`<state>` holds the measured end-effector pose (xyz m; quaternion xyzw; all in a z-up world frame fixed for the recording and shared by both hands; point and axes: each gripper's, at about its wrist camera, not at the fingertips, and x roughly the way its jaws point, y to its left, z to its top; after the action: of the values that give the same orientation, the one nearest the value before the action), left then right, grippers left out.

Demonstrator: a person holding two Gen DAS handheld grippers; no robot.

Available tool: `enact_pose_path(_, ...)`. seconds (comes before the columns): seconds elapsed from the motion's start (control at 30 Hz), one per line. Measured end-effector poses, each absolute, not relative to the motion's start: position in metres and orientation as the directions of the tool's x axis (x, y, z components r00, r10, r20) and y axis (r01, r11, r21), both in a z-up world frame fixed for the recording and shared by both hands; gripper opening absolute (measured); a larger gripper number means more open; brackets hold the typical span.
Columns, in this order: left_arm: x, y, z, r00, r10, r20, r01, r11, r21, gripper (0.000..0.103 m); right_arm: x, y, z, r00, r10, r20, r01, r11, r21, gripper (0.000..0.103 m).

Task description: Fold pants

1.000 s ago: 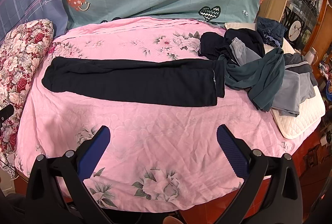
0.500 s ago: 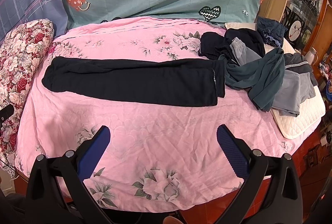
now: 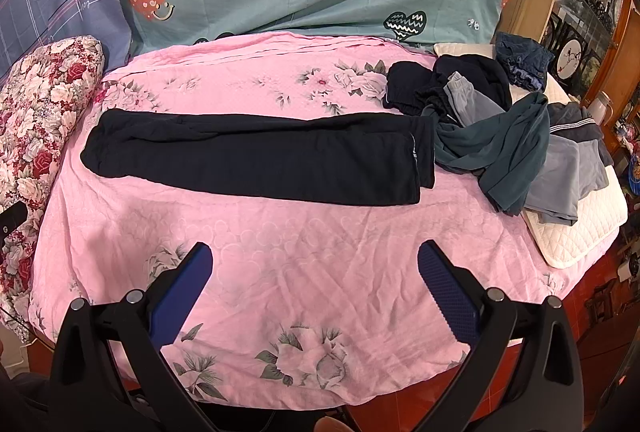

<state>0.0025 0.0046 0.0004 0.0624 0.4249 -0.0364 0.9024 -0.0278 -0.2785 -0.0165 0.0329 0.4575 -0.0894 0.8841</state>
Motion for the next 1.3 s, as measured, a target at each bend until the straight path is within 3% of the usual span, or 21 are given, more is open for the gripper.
enact_pose_path(1.3,0.033,0.008,-0.024,0.601,-0.012,-0.800,0.127,0.989,0.080,0.101,-0.004,-0.283,-0.038,0.539,-0.098,-0.837,0.182,0.983,0.002,0.102)
